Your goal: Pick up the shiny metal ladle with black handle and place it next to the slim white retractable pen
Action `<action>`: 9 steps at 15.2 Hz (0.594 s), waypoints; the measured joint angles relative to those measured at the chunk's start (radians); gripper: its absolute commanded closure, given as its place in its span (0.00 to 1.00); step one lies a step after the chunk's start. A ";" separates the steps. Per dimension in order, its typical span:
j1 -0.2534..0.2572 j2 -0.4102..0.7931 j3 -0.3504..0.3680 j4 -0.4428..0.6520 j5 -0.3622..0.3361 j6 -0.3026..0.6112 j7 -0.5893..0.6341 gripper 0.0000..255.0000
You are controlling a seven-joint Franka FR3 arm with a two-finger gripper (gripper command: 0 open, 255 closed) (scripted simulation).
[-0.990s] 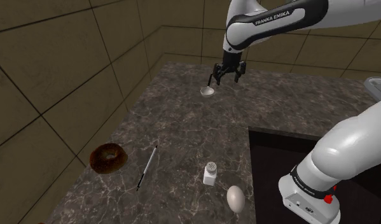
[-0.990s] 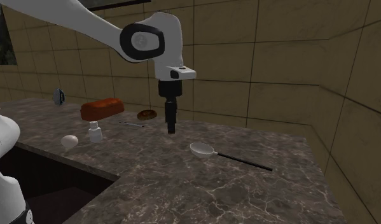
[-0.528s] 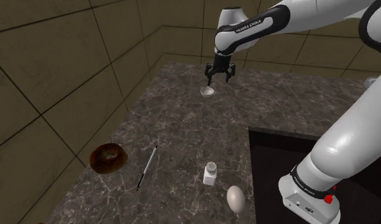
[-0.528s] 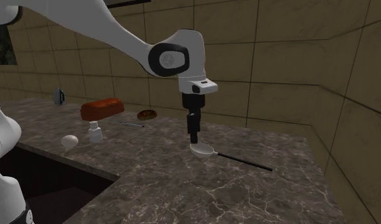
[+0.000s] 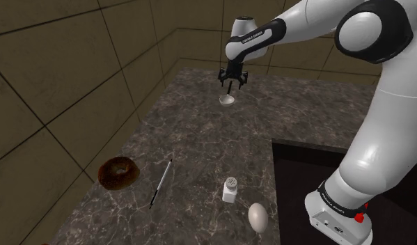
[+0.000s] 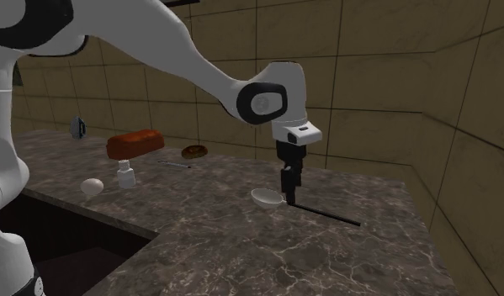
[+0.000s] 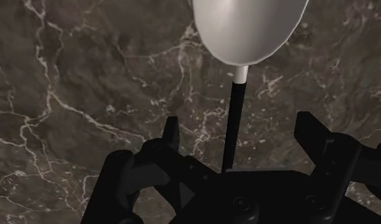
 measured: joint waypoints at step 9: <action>-0.005 0.121 -0.011 0.057 0.005 0.078 0.036 0.00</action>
